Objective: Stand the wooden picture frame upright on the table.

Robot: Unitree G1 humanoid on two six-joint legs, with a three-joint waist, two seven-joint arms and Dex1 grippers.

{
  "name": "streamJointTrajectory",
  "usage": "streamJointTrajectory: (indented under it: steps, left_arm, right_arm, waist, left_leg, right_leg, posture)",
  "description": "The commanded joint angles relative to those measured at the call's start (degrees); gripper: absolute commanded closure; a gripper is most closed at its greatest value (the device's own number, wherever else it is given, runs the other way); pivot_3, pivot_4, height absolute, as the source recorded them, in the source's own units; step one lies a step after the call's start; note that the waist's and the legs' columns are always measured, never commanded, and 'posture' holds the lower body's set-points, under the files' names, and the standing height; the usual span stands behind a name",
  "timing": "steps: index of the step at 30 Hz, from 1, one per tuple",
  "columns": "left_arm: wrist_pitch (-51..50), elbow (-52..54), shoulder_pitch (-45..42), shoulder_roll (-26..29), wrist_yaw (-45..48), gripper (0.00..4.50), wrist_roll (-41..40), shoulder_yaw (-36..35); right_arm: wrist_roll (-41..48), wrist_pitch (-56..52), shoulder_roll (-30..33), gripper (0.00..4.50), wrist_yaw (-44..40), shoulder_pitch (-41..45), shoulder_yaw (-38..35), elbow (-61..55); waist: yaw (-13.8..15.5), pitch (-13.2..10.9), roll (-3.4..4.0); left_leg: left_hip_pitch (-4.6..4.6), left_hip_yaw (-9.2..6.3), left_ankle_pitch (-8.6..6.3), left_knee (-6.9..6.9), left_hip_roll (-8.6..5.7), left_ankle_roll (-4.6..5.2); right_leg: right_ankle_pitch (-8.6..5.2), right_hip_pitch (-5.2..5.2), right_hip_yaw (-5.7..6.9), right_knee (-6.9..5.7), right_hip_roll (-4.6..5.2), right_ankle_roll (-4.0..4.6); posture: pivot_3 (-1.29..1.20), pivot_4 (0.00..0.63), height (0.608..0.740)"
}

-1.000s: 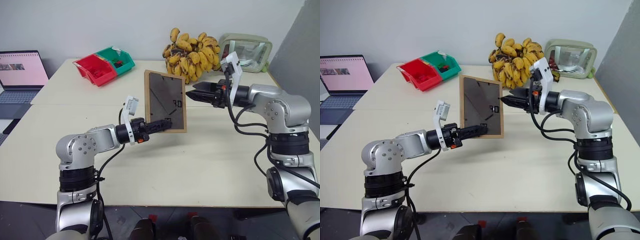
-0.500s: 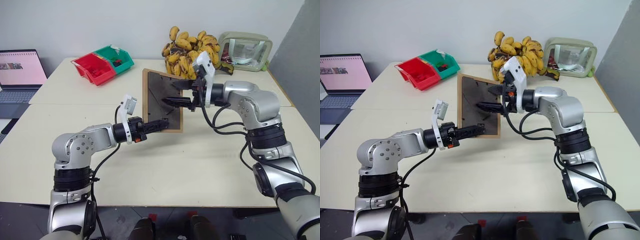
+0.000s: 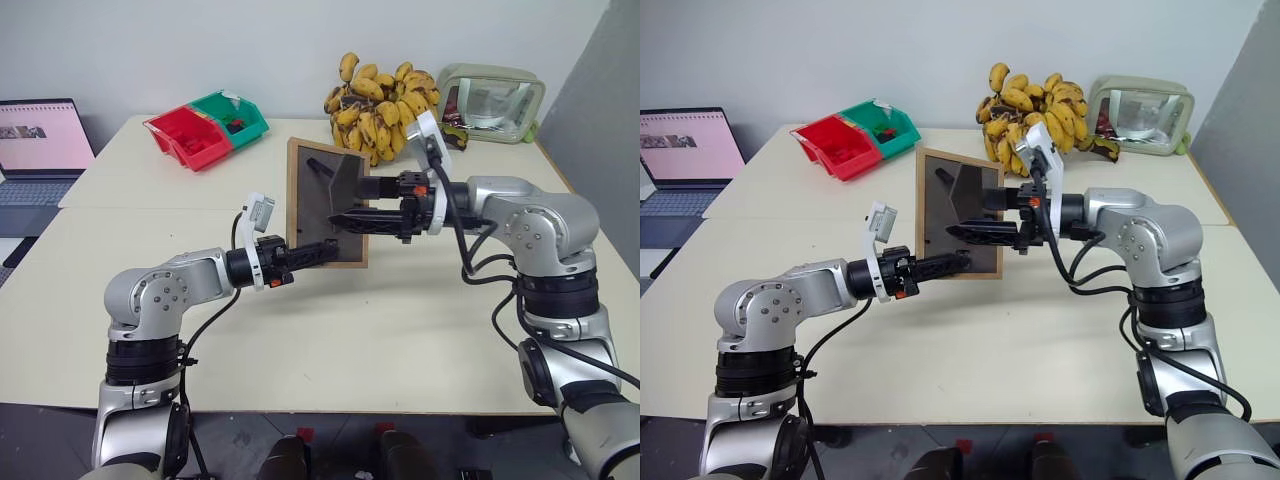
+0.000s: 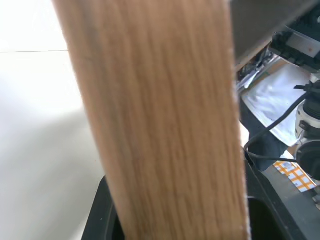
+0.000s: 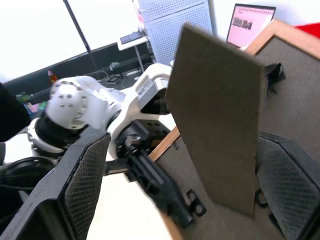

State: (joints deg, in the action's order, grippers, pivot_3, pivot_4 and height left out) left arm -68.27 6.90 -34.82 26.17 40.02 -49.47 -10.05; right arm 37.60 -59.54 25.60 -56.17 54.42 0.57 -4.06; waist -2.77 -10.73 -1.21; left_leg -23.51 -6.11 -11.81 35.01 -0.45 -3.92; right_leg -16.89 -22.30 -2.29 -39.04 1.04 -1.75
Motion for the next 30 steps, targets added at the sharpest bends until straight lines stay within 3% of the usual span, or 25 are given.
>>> streamJointTrajectory:
  steps: [1, 7, 10, 15, 18, 22, 26, 30]
  left_arm:
    - [1.5, 2.7, -1.2, -0.3, 0.0, 3.20, -1.8, -0.5]
    - [-1.5, 4.0, 0.0, 0.0, -0.9, 3.20, -4.8, -1.7]
    - [-7.0, 2.9, -0.2, -1.2, -3.8, 3.20, -10.9, -5.6]
    - [-21.1, -6.7, -4.9, -3.1, -11.7, 3.20, -24.8, -13.0]
    - [-24.2, -15.0, -7.5, -0.4, -16.2, 3.20, -35.2, -11.2]
    - [-24.2, -18.3, -7.2, 3.9, -21.7, 3.20, -47.5, -5.1]
    - [-19.4, -16.4, -4.0, 9.2, -26.4, 3.20, -61.9, 4.2]
    - [-16.9, -14.7, -3.0, 11.4, -25.4, 3.20, -63.5, 7.4]
  right_arm:
    - [-0.3, 1.5, 3.8, 0.02, 0.3, -2.3, -0.6, -4.1]
    - [-11.2, 17.2, 16.3, 0.02, -1.6, -14.3, 0.8, -9.3]
    - [-21.5, 37.7, 20.8, 0.02, -2.3, -21.6, 1.8, -7.6]
    - [-46.5, 91.3, 20.5, 0.02, 15.7, -22.0, 4.8, 12.2]
    - [-62.1, 112.3, 19.9, 0.02, 32.8, -18.9, 5.1, 21.3]
    - [-72.2, 121.5, 17.4, 0.02, 46.1, -15.3, 5.0, 26.8]
    - [-79.4, 124.6, 14.0, 0.02, 53.4, -11.2, 7.7, 29.6]
    - [-82.7, 126.4, 12.5, 0.02, 57.0, -8.4, 10.3, 31.7]
  waist:
    - [0.0, 0.0, 0.00]
    - [0.4, 0.0, 0.00]
    - [0.6, 0.0, -0.01]
    - [-0.1, 0.0, -0.02]
    - [-0.3, 0.0, -0.03]
    - [-0.6, 0.0, -0.03]
    - [-0.5, 0.0, -0.03]
    - [-0.4, 0.0, -0.03]
  left_leg:
    - [-0.01, 0.00, 0.00, 0.00, 0.00, 0.00]
    - [-0.07, 0.01, 0.00, 0.04, -0.04, 0.01]
    - [-0.09, 0.03, -0.01, 0.05, -0.07, 0.01]
    - [0.02, 0.14, 0.00, 0.13, -0.02, 0.00]
    - [0.08, 0.15, 0.02, 0.25, -0.04, -0.02]
    - [0.12, 0.14, 0.15, 0.22, 0.01, -0.26]
    - [0.12, 0.14, 0.17, 0.22, 0.00, -0.29]
    - [0.20, 0.16, 0.19, 0.24, -0.04, -0.32]
  right_leg:
    - [0.00, 0.00, 0.00, 0.01, 0.00, 0.00]
    - [-0.01, 0.00, 0.01, 0.04, 0.00, -0.02]
    - [-0.03, 0.00, 0.01, 0.05, -0.01, -0.05]
    - [-0.04, 0.03, -0.06, -0.05, -0.04, -0.12]
    - [-0.03, 0.06, -0.08, -0.13, -0.26, -0.11]
    - [-0.01, 0.04, -0.18, -0.20, -0.27, -0.07]
    - [0.00, 0.04, -0.23, -0.21, -0.13, -0.06]
    - [-0.01, 0.06, -0.25, -0.37, -0.01, -0.05]
  posture:
    - [0.00, 0.150, 0.740]
    - [0.00, 0.150, 0.740]
    - [0.00, 0.150, 0.740]
    - [0.00, 0.150, 0.740]
    - [0.00, 0.150, 0.740]
    - [0.00, 0.150, 0.740]
    - [0.00, 0.150, 0.740]
    - [0.00, 0.150, 0.740]
